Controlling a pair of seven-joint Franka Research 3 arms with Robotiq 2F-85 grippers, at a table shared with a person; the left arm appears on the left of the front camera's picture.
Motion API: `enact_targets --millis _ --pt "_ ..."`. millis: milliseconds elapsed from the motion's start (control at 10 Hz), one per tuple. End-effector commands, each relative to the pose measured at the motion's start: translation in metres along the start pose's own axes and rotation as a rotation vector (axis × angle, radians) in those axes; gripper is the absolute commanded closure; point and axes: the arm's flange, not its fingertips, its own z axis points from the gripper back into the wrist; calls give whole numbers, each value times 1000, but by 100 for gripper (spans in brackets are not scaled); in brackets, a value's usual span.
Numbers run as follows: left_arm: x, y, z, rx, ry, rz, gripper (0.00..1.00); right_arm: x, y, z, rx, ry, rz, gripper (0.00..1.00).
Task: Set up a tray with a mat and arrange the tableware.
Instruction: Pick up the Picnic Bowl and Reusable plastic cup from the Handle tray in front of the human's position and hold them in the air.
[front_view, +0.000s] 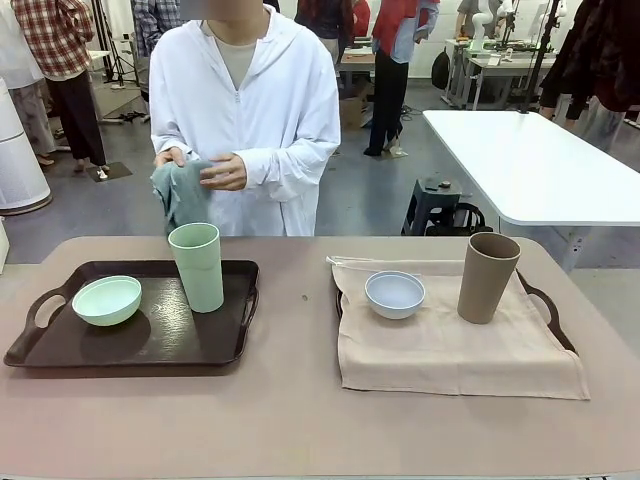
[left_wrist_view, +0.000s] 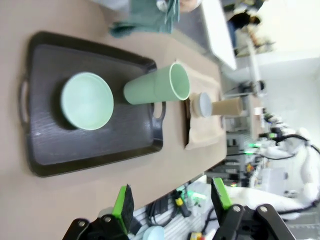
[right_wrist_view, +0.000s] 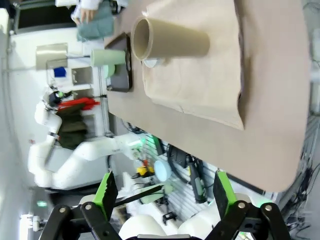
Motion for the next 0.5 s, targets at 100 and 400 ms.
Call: enact_targets --millis 100,400 --pt "10 -43 4 175 83 -34 18 45 101 -53 -179 -8 224 0" --pt "22 -80 -4 341 156 1 18 72 173 -122 -268 -8 481 0"
